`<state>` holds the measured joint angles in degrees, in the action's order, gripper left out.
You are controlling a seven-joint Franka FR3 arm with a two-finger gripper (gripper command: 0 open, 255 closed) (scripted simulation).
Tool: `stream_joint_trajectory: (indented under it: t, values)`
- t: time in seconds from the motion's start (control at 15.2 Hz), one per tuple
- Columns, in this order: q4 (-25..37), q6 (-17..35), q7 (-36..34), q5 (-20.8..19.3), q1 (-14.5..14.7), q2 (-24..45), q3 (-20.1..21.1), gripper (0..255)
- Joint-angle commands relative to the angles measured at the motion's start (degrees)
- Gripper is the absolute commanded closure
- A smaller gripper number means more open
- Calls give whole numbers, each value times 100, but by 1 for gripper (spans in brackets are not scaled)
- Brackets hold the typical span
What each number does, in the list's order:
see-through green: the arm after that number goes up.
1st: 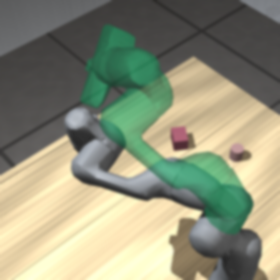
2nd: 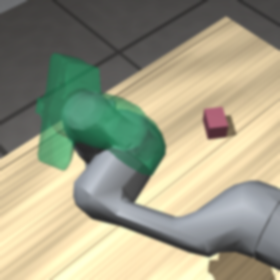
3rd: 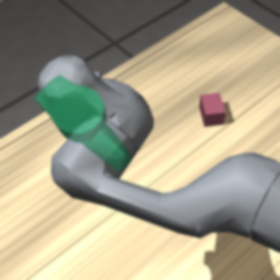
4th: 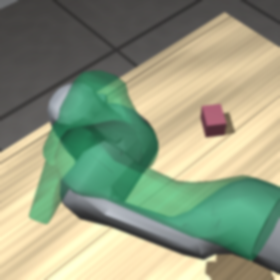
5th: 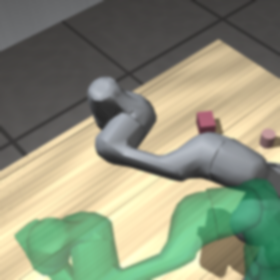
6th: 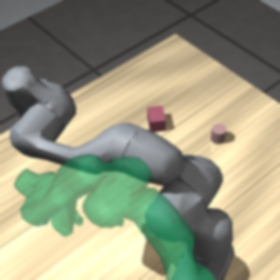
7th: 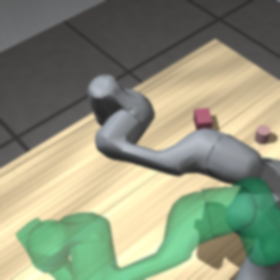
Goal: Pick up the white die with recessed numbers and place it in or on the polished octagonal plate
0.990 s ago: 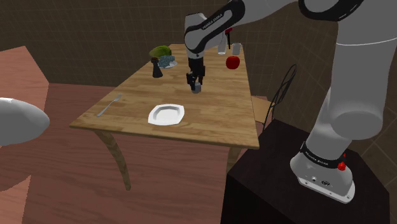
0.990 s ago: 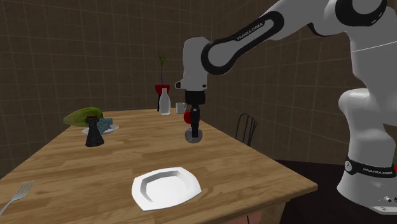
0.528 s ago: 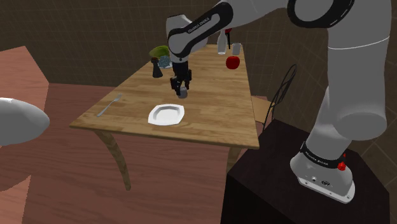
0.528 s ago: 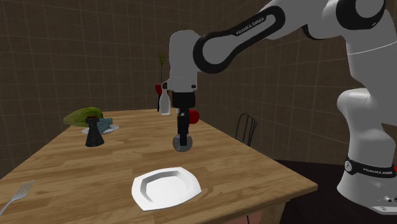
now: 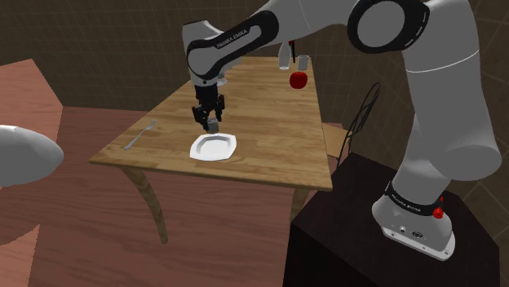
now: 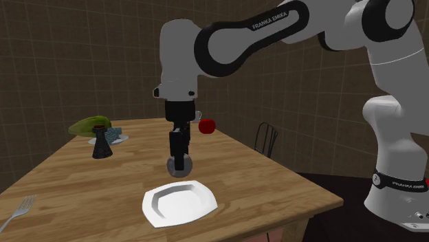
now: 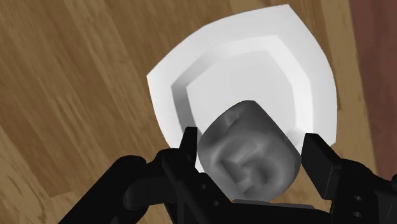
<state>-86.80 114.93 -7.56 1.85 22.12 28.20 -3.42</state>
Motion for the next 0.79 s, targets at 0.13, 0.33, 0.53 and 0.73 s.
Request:
stream_joint_trajectory:
  t: [0.13, 0.33, 0.53, 0.73]
  values:
    - [-43, 202, -45, 3, 28, 158, 12, 255]
    - [-144, 390, -41, 9, 27, 244, 16, 255]
    - [-231, 573, -37, 16, 26, 340, 20, 255]
    - [-306, 751, -32, 23, 24, 444, 24, 255]
